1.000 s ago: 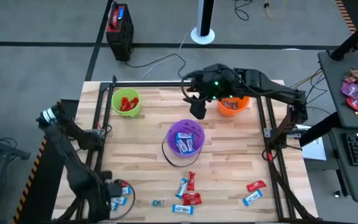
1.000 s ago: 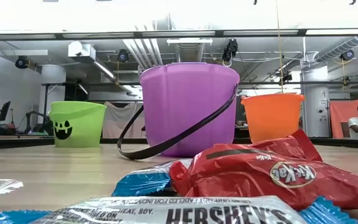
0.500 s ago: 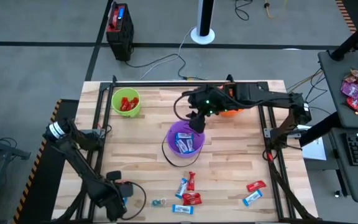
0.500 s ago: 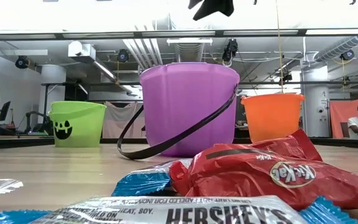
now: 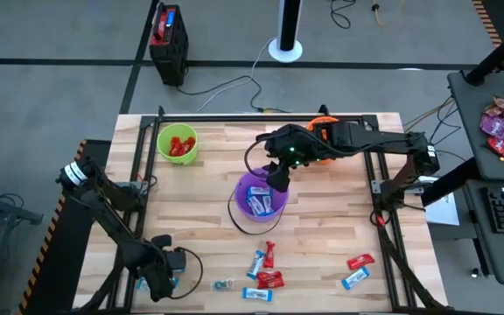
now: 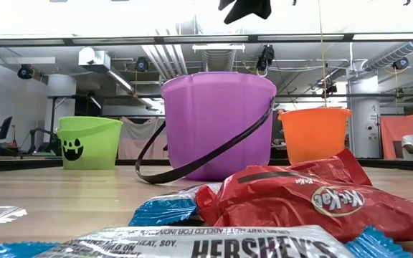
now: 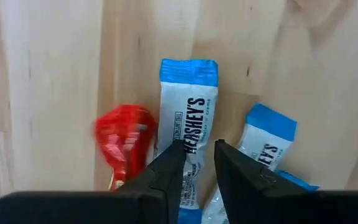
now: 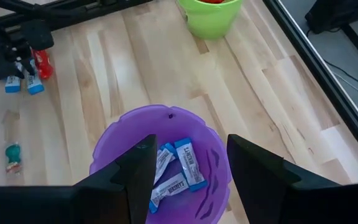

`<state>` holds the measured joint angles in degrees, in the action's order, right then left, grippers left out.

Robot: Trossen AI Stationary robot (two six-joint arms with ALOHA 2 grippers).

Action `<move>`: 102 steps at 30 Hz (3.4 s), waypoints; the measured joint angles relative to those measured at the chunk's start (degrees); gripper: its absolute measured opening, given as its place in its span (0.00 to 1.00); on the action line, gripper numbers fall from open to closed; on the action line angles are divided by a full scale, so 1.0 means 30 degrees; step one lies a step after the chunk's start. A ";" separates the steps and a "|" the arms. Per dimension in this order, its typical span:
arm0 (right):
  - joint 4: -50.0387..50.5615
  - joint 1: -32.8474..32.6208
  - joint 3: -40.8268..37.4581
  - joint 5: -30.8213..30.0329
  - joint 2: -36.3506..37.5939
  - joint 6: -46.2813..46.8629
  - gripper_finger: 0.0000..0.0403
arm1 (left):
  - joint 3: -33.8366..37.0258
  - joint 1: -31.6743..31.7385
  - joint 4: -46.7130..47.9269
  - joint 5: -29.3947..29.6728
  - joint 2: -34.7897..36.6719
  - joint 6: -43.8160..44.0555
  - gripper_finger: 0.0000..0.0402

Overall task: Sort candy by brand, put in halloween buckets
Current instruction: Put the white chocolate into the purple bucket

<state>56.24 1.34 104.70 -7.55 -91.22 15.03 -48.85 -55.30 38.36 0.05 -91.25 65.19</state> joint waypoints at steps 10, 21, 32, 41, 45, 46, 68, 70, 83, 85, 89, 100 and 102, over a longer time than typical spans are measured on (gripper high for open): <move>0.0003 0.0000 0.0003 -0.0226 0.0000 -0.0254 0.46 | 0.0258 0.0130 -0.0319 0.0469 0.0223 -0.0576 0.02; 0.0017 0.0000 0.0003 -0.0499 0.0000 -0.0485 0.46 | -0.1366 0.0137 0.0658 0.1515 0.1664 -0.1586 0.00; 0.0004 0.0000 0.0003 -0.0533 0.0000 -0.0510 0.46 | -0.1636 0.0148 0.0833 0.1009 0.1438 -0.3203 0.13; 0.0010 0.0000 0.0003 -0.0525 -0.0007 -0.0294 0.46 | -0.0761 0.0380 0.0854 0.1308 0.1380 -0.3971 0.41; 0.0010 0.0000 0.0003 -0.0525 -0.0007 -0.0203 0.46 | 0.0116 0.0600 -0.0654 0.1312 0.1380 -0.4569 0.41; 0.0010 0.0004 0.0003 -0.0525 -0.0007 -0.0197 0.46 | 0.0344 0.0617 -0.0984 0.1312 0.1374 -0.4623 0.40; 0.0124 0.0007 0.0003 -0.1331 -0.0007 -0.0157 0.46 | 0.2011 0.0756 -0.3298 0.0271 0.0599 -0.5639 0.06; 0.0168 0.0007 0.0002 -0.1471 -0.0007 -0.0228 0.46 | 0.2019 0.0756 -0.3305 0.0170 0.0619 -0.5574 0.03; 0.0163 0.0007 -0.0005 -0.1508 -0.0007 -0.0546 0.46 | 0.0086 0.0868 0.0575 0.3764 0.4955 -0.3891 0.00; 0.0161 0.0007 -0.0005 -0.1510 -0.0007 -0.0660 0.46 | -0.0583 0.1026 0.1366 0.4691 0.5751 -0.3723 0.00; 0.0156 0.0015 -0.0005 -0.1515 -0.0007 -0.0734 0.46 | -0.1918 0.1496 0.3142 0.7327 0.6694 -0.3722 0.00; 0.0160 0.0015 -0.0026 -0.1518 0.0289 -0.0512 0.46 | -0.4229 0.9516 0.0932 1.2616 0.7799 -1.3157 0.00; 0.0156 0.0015 -0.0026 -0.1532 0.0675 -0.0486 0.46 | -0.3757 1.1812 -0.1949 1.1574 0.7621 -1.6024 0.00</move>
<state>56.71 1.39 104.62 -12.15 -89.20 13.57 -60.12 -19.87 32.52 34.78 -68.39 17.12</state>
